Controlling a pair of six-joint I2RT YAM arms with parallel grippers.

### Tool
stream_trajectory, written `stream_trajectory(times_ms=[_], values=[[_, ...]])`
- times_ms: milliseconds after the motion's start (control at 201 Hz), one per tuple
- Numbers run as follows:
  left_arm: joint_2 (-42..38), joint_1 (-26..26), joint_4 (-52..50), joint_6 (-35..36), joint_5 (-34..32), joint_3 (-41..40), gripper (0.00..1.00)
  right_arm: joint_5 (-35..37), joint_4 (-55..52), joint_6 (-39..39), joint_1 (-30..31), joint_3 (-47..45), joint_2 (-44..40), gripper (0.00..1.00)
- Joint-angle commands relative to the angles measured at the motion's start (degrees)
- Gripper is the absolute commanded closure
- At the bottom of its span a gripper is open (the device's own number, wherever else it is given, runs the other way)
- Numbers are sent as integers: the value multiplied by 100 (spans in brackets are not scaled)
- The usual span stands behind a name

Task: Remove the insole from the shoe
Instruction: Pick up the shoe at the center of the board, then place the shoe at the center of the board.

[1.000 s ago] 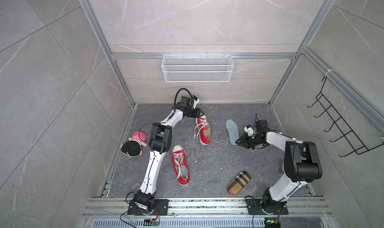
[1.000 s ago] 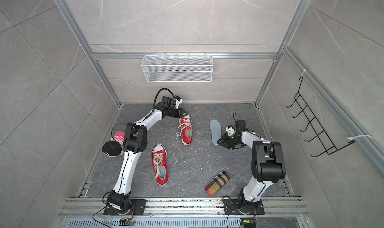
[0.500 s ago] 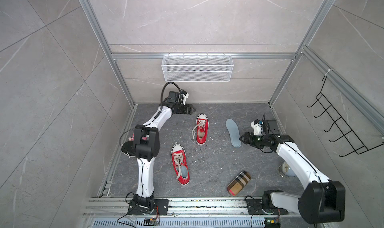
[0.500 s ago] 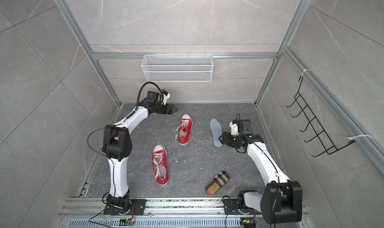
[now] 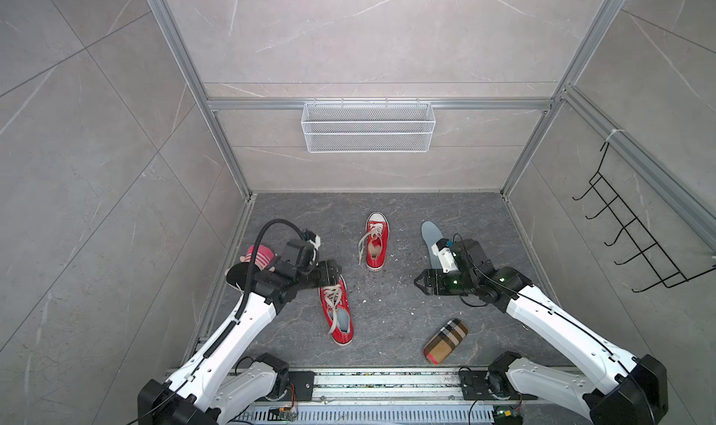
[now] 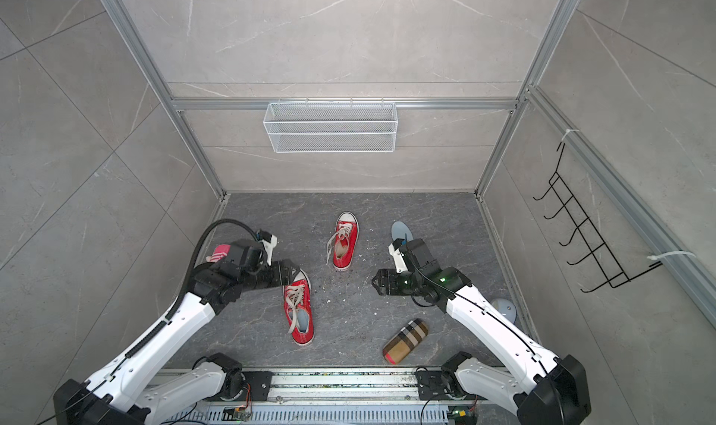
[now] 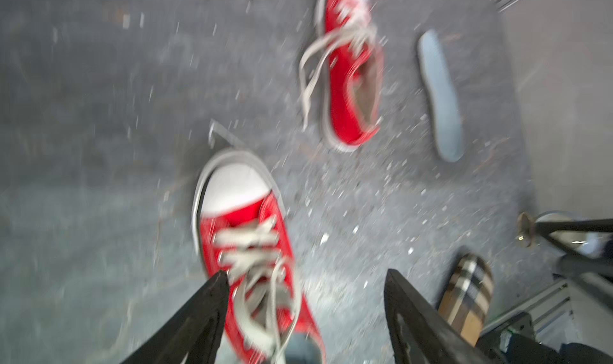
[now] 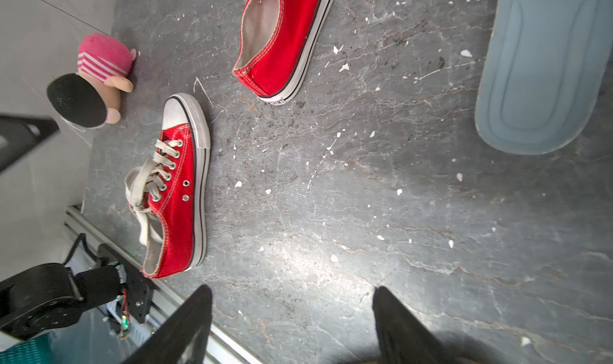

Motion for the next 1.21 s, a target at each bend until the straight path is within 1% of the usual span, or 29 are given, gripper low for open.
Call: stream_trajectory(times_ms=[0, 70, 150, 269, 344, 444, 509, 573, 623, 708, 748, 882, 1017, 1112, 1207], values=[[-300, -220, -669, -939, -226, -343, 24, 282, 117, 51, 31, -107, 11, 20], [-287, -416, -617, -1098, -99, -489, 24, 273, 151, 11, 31, -133, 99, 20], [-77, -610, -424, -1143, -66, -642, 22, 284, 206, -5, 31, -184, 145, 19], [321, -626, 238, -1202, 114, -876, 22, 284, 226, -10, 34, -233, 116, 19], [606, -629, 609, -1204, 145, -881, 26, 336, 177, -21, 31, -251, 83, 19], [967, -671, 636, -1067, -64, -663, 42, 357, 139, -29, 31, -287, 54, 18], [1128, -706, 681, -961, -58, -571, 62, 348, 138, -32, 31, -316, 45, 19], [1203, -775, 760, -913, 34, -503, 88, 340, 130, -37, 33, -336, 36, 19], [1189, -888, 760, -896, 50, -426, 100, 344, 108, -60, 30, -336, 19, 18], [1095, -1136, 742, -954, 39, -280, 100, 323, 95, -80, 35, -325, -25, 18], [1070, -1277, 788, -1000, 142, -199, 100, 281, 103, -81, 40, -333, -33, 18], [1230, -1819, 940, -1121, 258, 83, 100, 182, 111, -60, 40, -350, -17, 18], [1626, -2182, 1433, -1316, 177, 154, 100, 200, 188, 30, 48, -442, -56, 19], [2031, -2276, 1951, -1404, 180, 174, 100, 185, 204, 66, 65, -478, -58, 19], [2469, -2361, 2204, -1437, 126, 292, 100, 224, 149, 68, 76, -489, -84, 18]])
